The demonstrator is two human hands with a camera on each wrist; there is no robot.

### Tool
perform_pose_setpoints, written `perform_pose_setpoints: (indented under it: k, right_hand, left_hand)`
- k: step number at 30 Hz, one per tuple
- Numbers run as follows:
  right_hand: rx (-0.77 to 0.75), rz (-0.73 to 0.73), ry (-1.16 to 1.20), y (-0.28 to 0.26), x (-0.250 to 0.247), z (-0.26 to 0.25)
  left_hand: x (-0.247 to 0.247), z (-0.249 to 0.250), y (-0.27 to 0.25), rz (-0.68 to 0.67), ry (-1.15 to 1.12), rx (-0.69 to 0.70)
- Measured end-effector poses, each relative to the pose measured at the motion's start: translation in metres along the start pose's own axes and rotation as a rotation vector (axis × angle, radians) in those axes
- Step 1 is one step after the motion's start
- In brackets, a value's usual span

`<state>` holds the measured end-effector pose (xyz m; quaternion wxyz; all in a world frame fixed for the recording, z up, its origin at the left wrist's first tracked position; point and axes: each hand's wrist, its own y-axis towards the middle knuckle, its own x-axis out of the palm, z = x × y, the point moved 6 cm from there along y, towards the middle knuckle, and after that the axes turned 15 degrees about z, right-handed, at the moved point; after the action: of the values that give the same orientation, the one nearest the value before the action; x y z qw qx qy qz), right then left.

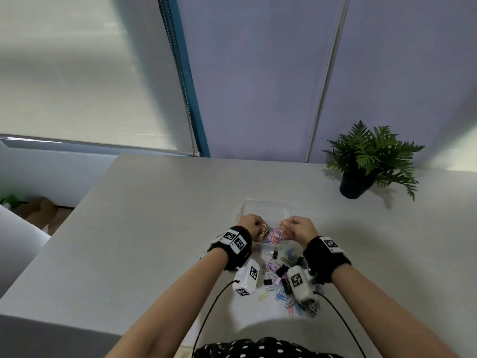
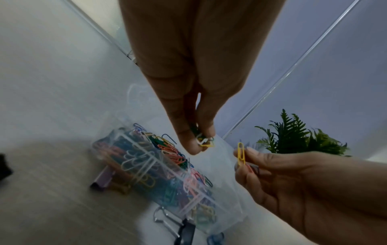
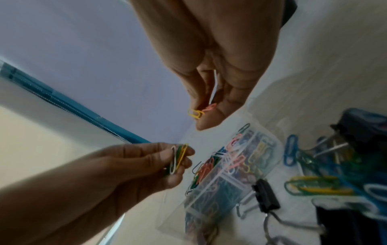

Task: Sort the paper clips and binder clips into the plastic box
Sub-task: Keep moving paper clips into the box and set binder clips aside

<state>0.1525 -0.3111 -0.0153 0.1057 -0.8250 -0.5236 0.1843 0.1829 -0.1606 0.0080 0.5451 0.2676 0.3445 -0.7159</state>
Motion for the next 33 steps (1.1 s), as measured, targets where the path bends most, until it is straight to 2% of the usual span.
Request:
perform_pose_setpoints:
  k: [3, 7, 11, 13, 15, 18, 20, 22, 26, 33]
  right_hand:
    - [-0.041, -0.030, -0.097, 0.006, 0.008, -0.002]
    - [-0.354, -0.031, -0.538, -0.006, 0.008, -0.019]
    - [-0.614, -0.079, -0.558, -0.041, 0.005, -0.027]
    - [-0.711, -0.191, -0.617, -0.055, 0.005, -0.016]
    - [-0.751, -0.320, -0.754, -0.068, 0.005, 0.002]
    - [-0.827, -0.401, -0.887, -0.083, 0.002, 0.023]
    - [-0.888, -0.450, -0.945, -0.091, 0.003, 0.031]
    - [-0.945, -0.515, -1.030, -0.097, 0.006, 0.041]
    - [-1.021, -0.596, -1.157, -0.103, 0.009, 0.054]
    - [-1.076, -0.591, -1.164, -0.098, 0.013, 0.062]
  left_hand:
    - [0.002, 0.003, 0.006, -0.031, -0.007, 0.009]
    - [-0.008, 0.006, -0.002, -0.091, 0.054, 0.128]
    - [-0.028, -0.003, -0.028, -0.029, 0.024, 0.267]
    - [-0.026, -0.018, -0.045, -0.083, -0.011, 0.285]
    - [-0.015, -0.035, -0.061, -0.175, 0.019, 0.294]
    - [0.007, -0.056, -0.083, -0.275, 0.189, 0.338]
    - [0.019, -0.062, -0.094, -0.244, 0.269, 0.390]
    - [0.029, -0.061, -0.102, -0.208, 0.283, 0.385]
    - [0.053, -0.048, -0.109, -0.251, 0.309, 0.341]
    - [0.072, -0.040, -0.111, -0.137, 0.412, 0.272]
